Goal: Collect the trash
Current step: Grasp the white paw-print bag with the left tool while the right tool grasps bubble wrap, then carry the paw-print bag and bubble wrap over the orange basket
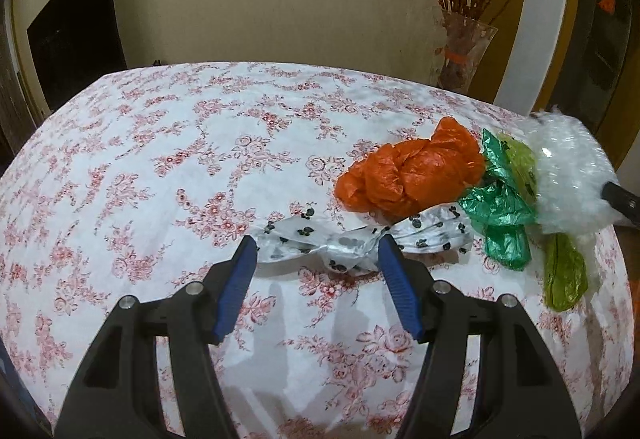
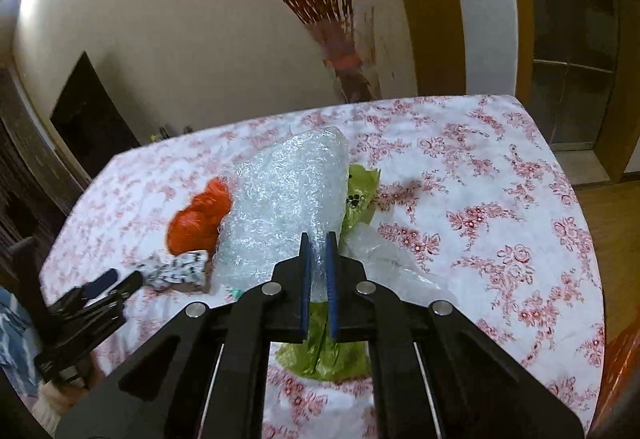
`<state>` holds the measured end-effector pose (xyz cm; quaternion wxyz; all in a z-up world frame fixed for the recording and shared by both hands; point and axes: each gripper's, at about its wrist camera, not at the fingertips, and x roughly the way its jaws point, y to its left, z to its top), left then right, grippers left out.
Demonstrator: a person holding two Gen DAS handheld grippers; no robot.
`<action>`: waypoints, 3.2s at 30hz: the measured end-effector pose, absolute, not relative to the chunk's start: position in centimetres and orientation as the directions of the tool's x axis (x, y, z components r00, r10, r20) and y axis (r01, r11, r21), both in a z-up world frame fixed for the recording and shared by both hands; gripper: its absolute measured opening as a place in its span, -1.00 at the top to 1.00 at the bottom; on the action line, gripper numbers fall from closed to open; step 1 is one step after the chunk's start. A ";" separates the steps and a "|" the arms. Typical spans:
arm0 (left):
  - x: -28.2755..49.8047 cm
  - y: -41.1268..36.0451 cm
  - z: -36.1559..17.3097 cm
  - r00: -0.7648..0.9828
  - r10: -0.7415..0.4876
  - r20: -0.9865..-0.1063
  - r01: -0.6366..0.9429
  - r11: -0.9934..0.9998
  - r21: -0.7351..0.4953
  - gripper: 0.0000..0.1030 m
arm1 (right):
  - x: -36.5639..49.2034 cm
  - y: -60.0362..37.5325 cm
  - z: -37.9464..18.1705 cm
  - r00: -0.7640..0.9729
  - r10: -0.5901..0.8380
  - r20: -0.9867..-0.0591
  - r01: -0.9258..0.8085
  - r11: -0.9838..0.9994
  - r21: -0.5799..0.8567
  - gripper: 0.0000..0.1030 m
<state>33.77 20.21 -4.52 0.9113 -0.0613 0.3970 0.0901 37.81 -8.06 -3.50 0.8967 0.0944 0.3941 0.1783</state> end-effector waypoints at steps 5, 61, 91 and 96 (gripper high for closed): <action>34.6 20.0 -4.9 0.659 0.111 -0.744 -0.205 0.978 -0.035 -0.26 | 36.5 -9.5 -3.1 0.651 0.377 -0.659 -0.239 0.926 0.293 0.89; 32.8 11.5 -4.9 0.632 -0.096 -0.769 0.044 0.995 -0.088 0.56 | 31.1 -18.8 -3.9 0.689 0.286 -0.666 -0.072 0.941 0.329 0.88; 29.1 -1.0 1.6 0.677 -0.367 -0.638 0.312 0.928 -0.202 0.74 | 23.8 -27.8 -1.0 0.809 0.103 -0.579 0.095 0.948 0.303 0.88; 28.8 -5.3 1.8 0.650 -0.434 -0.624 0.377 0.897 -0.231 0.74 | 21.7 -29.8 0.1 0.836 -0.008 -0.549 0.176 0.951 0.254 0.88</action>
